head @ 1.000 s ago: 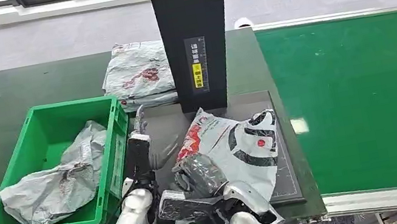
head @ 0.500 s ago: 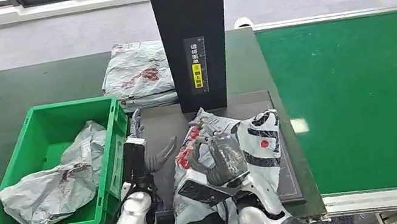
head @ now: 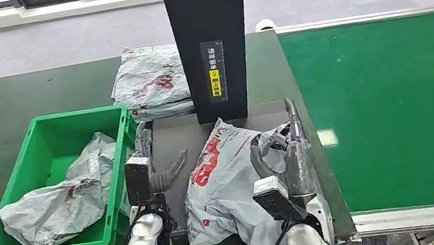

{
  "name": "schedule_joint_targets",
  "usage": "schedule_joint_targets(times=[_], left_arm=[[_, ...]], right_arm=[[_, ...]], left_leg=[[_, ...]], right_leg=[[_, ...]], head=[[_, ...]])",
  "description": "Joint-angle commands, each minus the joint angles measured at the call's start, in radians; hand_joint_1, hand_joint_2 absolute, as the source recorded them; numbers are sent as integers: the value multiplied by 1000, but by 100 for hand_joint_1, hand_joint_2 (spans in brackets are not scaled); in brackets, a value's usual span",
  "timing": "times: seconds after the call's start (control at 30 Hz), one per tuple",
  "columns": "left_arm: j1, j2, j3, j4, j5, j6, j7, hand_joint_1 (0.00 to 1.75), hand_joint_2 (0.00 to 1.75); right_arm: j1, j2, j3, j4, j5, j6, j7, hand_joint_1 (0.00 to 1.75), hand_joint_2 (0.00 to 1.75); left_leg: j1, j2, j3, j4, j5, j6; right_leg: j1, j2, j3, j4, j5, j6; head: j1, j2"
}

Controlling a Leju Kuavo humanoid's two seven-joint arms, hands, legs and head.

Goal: Moved the parcel from conveyor to table for the left to box.

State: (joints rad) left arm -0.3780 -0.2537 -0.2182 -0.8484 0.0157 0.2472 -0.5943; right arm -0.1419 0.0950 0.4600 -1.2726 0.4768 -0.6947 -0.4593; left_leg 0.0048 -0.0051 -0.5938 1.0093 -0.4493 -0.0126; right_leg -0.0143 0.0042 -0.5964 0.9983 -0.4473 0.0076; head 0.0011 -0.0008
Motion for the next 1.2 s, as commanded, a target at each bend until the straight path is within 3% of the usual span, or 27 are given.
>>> schedule_joint_targets(times=[0.03, 0.17, 0.23, 0.4, 0.43, 0.47, 0.8, 0.87, 0.9, 0.97, 1.03, 1.17, 1.2], left_arm=[[-13, 55, -238, 44, -164, -77, 64, 0, 175], [-31, 61, -352, 154, -309, -158, 105, 0, 175], [-80, 64, -462, 294, -482, -205, 207, 0, 175], [-149, 40, -557, 445, -655, -237, 272, 0, 175], [-160, 34, -560, 452, -682, -227, 285, 47, 175], [-162, 31, -542, 448, -686, -220, 289, 175, 175], [-158, 34, -268, 294, -547, -80, 293, 175, 175], [-159, 48, -227, 234, -541, -33, 279, 175, 175], [-153, 50, -184, 185, -533, 70, 262, 175, 175], [-158, 81, -131, 72, -505, 95, 268, 175, 175], [-153, 117, -90, -42, -554, 224, 264, 175, 175], [-159, 182, -25, -163, -602, 226, 309, 175, 175], [-171, 208, -13, -172, -686, 314, 343, 175, 175]], right_arm=[[13, 19, -147, 30, -136, 28, -66, 0, 175], [-23, 25, -172, 68, -157, 66, -69, 0, 175], [-30, 31, -173, 76, -172, 80, -78, 0, 175], [-32, 43, -163, 68, -161, 80, -70, 0, 175], [-32, 43, -161, 65, -154, 77, -66, 0, 175], [-28, 41, -159, 59, -153, 81, -65, 0, 175], [20, 38, -156, 28, -162, 55, -61, 0, 175], [31, 35, -154, 24, -170, 50, -67, 0, 175], [37, 37, -157, 21, -176, 44, -70, 0, 175], [48, 39, -157, 21, -181, 39, -80, 0, 175], [48, 44, -157, 29, -183, 36, -86, 0, 175], [40, 50, -171, 36, -190, 30, -91, 0, 175], [47, 55, -184, 26, -189, 16, -90, 0, 175]], left_leg=[[0, -2, 5, -4, 0, 0], [-1, -1, 3, -2, 0, 1], [-1, 0, 5, -4, 0, 1], [-1, 0, 3, -2, 0, 0], [-1, 0, 3, -3, 0, 0], [-1, 0, 2, -1, 0, 0], [0, 0, 3, -1, 0, 1], [0, 0, 3, -1, 1, 1], [0, 1, 4, -2, 1, 0], [0, 0, 2, 0, 1, 0], [0, 1, 3, -1, 1, 0], [0, 2, 2, 0, 1, -1], [0, 4, 2, 0, 0, -1]], right_leg=[[1, -3, 6, -4, -1, -1], [-1, -1, 4, -2, 0, 0], [0, -1, 6, -4, 0, -1], [0, -1, 4, -2, 0, -1], [0, 0, 4, -3, 1, -1], [-1, -1, 3, -2, 0, -1], [0, -2, 5, -1, 0, 0], [0, -1, 4, -1, 1, -1], [0, -1, 5, -2, 1, -1], [1, -1, 4, -1, 1, -1], [1, 0, 3, 0, 1, -2], [1, 1, 2, 0, 1, -1], [1, 3, 1, 1, 1, -2]], head=[[0, 0], [0, 0], [0, 0], [0, 0], [0, 0], [0, 0], [0, 0], [0, 0], [0, 0], [0, 0], [0, 0], [0, 0], [0, 0]])
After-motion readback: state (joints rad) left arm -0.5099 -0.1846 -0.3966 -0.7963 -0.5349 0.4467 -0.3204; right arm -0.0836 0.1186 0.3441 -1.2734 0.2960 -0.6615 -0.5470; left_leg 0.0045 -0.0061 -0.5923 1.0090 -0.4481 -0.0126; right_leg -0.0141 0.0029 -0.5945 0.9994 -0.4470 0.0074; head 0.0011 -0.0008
